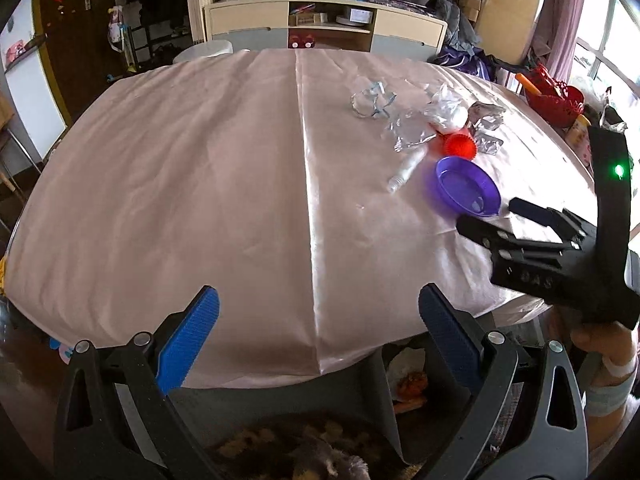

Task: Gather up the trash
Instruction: 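Grasp the white plastic stick with the left tool while the right tool grasps the purple plate, then drop the stick and purple plate into the black bin, opening both tools, then grasp the clear plastic bag with the left tool while the right tool grasps the white plastic bag, then carry both bags over the black bin and open both tools, then grasp the clear blue-trimmed plastic piece with the left tool while the right tool grasps crumpled silver foil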

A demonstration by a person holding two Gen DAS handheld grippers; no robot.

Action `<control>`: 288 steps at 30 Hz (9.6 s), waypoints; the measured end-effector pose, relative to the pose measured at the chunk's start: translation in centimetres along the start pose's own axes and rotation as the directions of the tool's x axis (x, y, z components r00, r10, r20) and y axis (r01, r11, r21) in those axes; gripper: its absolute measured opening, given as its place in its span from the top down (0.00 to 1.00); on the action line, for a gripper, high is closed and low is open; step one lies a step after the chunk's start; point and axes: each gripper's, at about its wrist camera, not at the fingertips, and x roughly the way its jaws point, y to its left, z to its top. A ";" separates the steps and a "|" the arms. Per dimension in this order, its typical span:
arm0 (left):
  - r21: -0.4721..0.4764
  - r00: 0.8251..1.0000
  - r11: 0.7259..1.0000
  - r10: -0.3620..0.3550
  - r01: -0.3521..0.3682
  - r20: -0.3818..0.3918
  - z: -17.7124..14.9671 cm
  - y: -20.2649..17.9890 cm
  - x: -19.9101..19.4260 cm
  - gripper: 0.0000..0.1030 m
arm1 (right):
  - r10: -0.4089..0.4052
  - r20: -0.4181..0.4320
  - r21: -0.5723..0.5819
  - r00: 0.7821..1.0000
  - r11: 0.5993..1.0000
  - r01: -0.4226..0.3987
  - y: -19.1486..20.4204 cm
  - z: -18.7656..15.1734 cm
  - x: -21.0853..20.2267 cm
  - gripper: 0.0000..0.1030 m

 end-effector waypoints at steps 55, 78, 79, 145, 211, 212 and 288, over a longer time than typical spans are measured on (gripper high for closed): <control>0.129 0.982 0.977 -0.180 0.171 0.060 -5.5 -9.7 -6.3 0.89 | 0.052 0.075 0.054 0.996 0.997 -0.056 -4.4 -8.3 -12.8 0.25; 0.007 0.963 0.982 -0.183 0.188 -0.198 -15.1 -10.9 2.8 0.89 | 0.062 -0.228 0.179 0.972 0.984 -0.020 -6.0 -16.7 -5.9 0.24; 0.008 0.960 0.981 -0.189 0.194 -0.205 -15.0 -11.0 3.0 0.89 | 0.061 -0.234 0.179 0.970 0.984 -0.018 -5.9 -16.8 -5.6 0.24; 0.098 0.998 0.995 -0.040 0.034 0.057 3.1 -4.4 1.5 0.09 | 0.128 0.016 0.085 0.992 0.988 -0.129 -4.6 2.0 -2.1 0.64; 0.136 0.965 0.979 -0.178 0.153 0.194 -2.5 -9.2 -11.4 0.55 | 0.091 0.145 0.012 0.985 0.996 -0.094 -4.2 -4.8 -15.8 0.93; 0.118 0.965 0.978 -0.193 0.174 0.180 -3.5 -9.4 -11.2 0.55 | 0.091 0.139 0.018 0.986 0.995 -0.095 -4.3 -5.4 -15.9 0.93; 0.000 0.991 0.991 -0.137 0.137 -0.005 -7.1 -7.4 -4.5 0.08 | -0.036 0.018 0.089 0.999 0.995 0.034 -9.0 -7.0 -12.6 0.03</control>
